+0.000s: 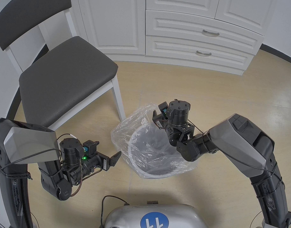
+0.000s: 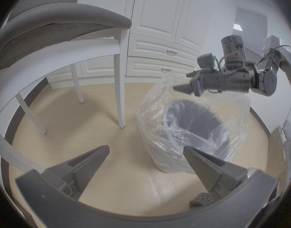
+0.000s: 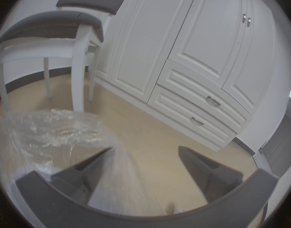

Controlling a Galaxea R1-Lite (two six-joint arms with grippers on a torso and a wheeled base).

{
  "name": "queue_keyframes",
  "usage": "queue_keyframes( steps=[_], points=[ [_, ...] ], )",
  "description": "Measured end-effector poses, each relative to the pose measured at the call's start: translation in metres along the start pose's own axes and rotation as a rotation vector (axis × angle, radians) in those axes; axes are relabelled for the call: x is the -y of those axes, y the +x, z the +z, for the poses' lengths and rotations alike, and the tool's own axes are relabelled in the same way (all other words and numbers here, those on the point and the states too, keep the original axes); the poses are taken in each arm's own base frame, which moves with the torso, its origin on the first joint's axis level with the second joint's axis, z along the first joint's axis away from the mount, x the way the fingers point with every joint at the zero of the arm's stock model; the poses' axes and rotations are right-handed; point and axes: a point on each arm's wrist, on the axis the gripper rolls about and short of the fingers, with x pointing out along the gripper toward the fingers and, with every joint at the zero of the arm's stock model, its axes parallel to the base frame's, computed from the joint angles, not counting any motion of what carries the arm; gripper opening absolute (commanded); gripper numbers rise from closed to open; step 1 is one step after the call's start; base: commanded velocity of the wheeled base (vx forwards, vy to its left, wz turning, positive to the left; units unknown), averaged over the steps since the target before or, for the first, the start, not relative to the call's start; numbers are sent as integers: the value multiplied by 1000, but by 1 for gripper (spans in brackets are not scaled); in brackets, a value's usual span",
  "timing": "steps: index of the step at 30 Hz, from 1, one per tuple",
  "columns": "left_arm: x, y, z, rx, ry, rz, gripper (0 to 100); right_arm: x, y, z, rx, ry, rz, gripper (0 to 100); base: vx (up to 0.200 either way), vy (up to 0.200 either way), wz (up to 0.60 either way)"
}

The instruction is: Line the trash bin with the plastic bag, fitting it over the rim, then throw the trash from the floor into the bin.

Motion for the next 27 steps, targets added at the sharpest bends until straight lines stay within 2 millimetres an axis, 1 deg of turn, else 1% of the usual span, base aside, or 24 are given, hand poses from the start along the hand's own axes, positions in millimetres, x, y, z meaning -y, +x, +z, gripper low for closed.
queue_keyframes(
  steps=[2,4,11,15,18,21,25,27],
  points=[
    [0,0,0,2,0,0,100,1,-8,-7,-52,-34,31,100,0,0,0],
    [1,-1,1,2,1,-2,100,6,-18,-8,-92,-56,55,100,0,0,0],
    [5,-4,7,19,3,-12,100,43,-60,10,-151,-52,86,100,0,0,0],
    [9,-7,16,45,6,-22,100,60,-88,12,-173,-38,102,100,0,0,0],
    [12,-7,24,71,10,-28,100,69,-109,8,-180,-26,112,100,0,0,0],
    [13,-2,34,101,13,-25,100,75,-129,-1,-174,-12,115,100,0,0,0],
    [13,6,44,120,14,-22,100,82,-143,-6,-115,35,89,100,0,0,0],
    [13,11,51,136,15,-20,100,85,-147,-9,-86,65,71,100,0,0,0]
  ],
)
